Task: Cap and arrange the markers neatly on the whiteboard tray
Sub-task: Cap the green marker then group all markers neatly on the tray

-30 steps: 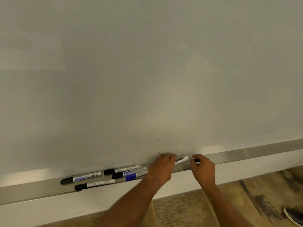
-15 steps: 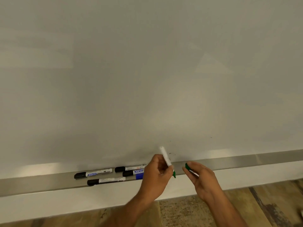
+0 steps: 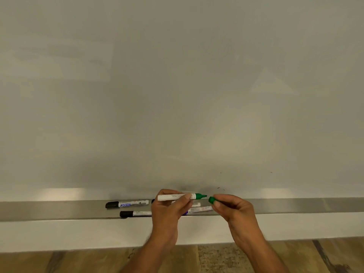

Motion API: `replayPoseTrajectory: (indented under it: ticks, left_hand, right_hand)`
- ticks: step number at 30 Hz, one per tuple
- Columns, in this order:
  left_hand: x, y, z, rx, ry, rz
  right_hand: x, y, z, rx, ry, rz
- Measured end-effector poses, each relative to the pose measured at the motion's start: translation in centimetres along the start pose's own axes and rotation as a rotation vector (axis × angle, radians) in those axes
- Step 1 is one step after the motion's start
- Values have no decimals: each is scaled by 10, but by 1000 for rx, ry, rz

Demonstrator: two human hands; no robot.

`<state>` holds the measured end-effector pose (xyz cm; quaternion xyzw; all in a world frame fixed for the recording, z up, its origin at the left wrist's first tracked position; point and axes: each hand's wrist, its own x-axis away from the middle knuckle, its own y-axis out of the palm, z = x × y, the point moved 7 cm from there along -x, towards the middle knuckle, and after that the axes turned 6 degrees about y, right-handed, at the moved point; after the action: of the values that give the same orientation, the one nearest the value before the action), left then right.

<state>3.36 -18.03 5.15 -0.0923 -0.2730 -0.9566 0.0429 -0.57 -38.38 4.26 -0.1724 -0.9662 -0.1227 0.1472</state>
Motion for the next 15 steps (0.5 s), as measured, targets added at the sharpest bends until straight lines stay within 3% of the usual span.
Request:
replayPoseTrajectory:
  ticks: [3, 15]
  left_hand:
    - [-1, -7, 2, -3, -5, 13]
    - [-1, -17, 5, -39, -38, -3]
  right_hand:
    - [3, 11, -9, 148, -76, -20]
    - [9, 41, -28, 292, -169, -85]
